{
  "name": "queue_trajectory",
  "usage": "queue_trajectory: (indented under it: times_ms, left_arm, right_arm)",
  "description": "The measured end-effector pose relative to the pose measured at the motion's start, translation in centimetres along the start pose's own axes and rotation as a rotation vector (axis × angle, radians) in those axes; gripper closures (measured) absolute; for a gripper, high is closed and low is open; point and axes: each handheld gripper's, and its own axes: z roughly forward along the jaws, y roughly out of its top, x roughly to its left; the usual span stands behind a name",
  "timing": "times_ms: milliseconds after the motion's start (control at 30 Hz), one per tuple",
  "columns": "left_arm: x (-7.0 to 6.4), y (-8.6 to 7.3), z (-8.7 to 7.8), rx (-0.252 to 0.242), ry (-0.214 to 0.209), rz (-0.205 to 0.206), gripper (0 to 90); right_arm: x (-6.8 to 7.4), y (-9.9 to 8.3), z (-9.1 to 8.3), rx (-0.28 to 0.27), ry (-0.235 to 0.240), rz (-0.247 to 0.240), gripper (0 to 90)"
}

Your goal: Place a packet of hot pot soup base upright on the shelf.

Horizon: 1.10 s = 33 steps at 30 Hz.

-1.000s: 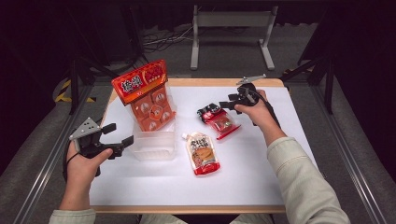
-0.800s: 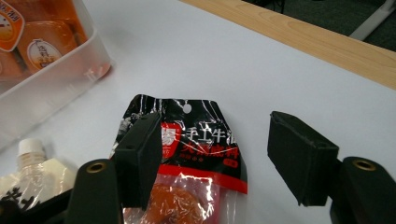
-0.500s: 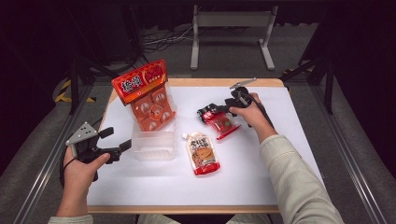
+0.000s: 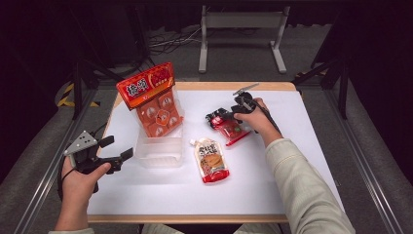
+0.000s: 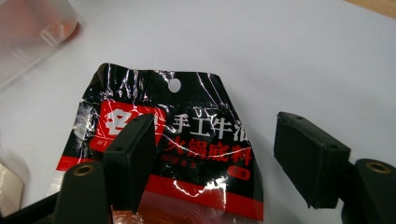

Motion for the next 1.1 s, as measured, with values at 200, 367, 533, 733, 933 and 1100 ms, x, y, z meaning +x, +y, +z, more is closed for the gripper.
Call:
queue_trajectory:
  times_ms: [200, 367, 533, 733, 933, 1100]
  left_arm:
    - [0.1, 0.0, 0.1, 0.002, 0.000, 0.004, 12.2]
    - [0.0, 0.0, 0.2, 0.004, -0.002, 0.004, 12.3]
    - [0.0, 0.1, 0.4, -0.001, -0.017, 0.002, 12.4]
    - [0.3, 0.0, 0.1, -0.018, -0.036, -0.024, 12.6]
    - [0.3, -0.1, 0.2, -0.017, -0.032, -0.021, 12.8]
    - [0.4, -0.1, 0.3, -0.016, -0.034, -0.024, 12.7]
  right_arm:
    - [0.3, 0.2, 0.6, 0.047, 0.020, -0.008, 29.8]
    - [0.7, 0.4, 0.8, 0.067, -0.004, -0.038, 30.7]
    - [1.7, 0.4, 1.0, 0.090, -0.065, -0.073, 36.1]
    - [2.1, 0.4, 0.9, 0.096, -0.108, -0.088, 47.9]
    - [2.6, 0.5, 0.7, 0.119, -0.112, -0.108, 70.2]
    - [2.9, 0.6, 0.5, 0.135, -0.105, -0.120, 73.8]
